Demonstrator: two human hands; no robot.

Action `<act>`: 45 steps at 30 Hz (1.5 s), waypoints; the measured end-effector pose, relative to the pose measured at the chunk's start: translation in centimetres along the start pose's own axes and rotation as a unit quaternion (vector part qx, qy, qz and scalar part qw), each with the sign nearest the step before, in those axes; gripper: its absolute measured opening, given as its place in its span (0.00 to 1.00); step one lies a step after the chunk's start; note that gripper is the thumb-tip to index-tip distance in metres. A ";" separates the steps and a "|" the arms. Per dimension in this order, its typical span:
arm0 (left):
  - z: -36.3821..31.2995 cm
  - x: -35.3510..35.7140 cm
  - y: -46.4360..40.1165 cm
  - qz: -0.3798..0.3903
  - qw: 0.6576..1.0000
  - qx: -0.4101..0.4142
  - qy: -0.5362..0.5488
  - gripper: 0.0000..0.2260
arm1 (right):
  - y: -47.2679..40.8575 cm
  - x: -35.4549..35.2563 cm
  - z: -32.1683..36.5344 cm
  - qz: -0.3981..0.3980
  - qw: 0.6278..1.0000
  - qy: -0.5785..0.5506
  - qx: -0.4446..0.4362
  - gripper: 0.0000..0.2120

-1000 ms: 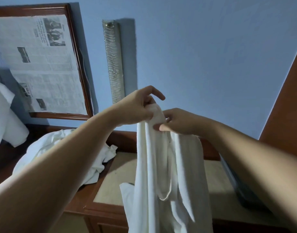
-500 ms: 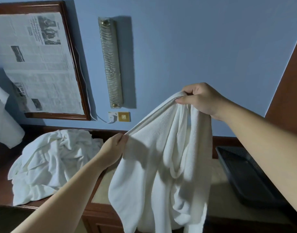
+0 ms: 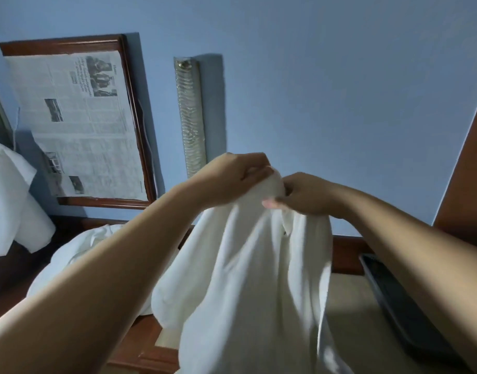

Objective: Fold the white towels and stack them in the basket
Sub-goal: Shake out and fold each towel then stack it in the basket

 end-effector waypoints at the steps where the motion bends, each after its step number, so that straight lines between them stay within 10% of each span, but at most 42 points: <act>1: 1.1 -0.1 0.4 0.000 1.000 -0.019 -0.001 0.09 | 0.2 -0.7 -0.4 -0.024 1.000 -0.008 0.000 0.14; 6: 8.3 2.7 6.4 0.081 0.987 -0.140 -0.002 0.22 | 1.0 -3.6 -3.4 -0.087 0.993 -0.070 0.030 0.23; 15: 10.9 3.6 10.2 -0.019 0.964 -0.232 0.129 0.08 | 1.1 -2.4 -5.0 -0.052 0.990 0.093 0.092 0.26; 21: 2.9 0.6 4.0 -0.017 0.986 -0.117 0.119 0.06 | 1.2 0.4 -0.2 -0.006 0.999 0.036 0.038 0.41; 25: 0.7 0.8 1.1 0.043 0.996 -0.062 0.050 0.06 | 0.7 0.0 1.0 -0.046 0.999 0.015 -0.010 0.15; 29: 3.3 0.4 1.9 0.088 0.990 -0.101 -0.045 0.21 | 1.4 -2.8 -0.6 -0.110 0.994 0.015 -0.015 0.24; 37: 7.5 -1.9 3.1 -0.005 0.982 -0.186 0.017 0.18 | 2.1 -5.4 -3.5 -0.137 0.988 0.060 0.027 0.24; 45: 6.3 -3.9 1.6 -0.034 0.992 -0.103 -0.062 0.15 | 1.2 -6.2 -4.6 -0.136 0.971 0.195 0.020 0.17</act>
Point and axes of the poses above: each hand's wrist, its own y-axis away from the middle knuckle, its own x-axis out of the palm, z = x × y, the point moved 4 cm from there along -y, towards the middle knuckle, and after that the axes turned 5 degrees about x, right-handed, at the moved point
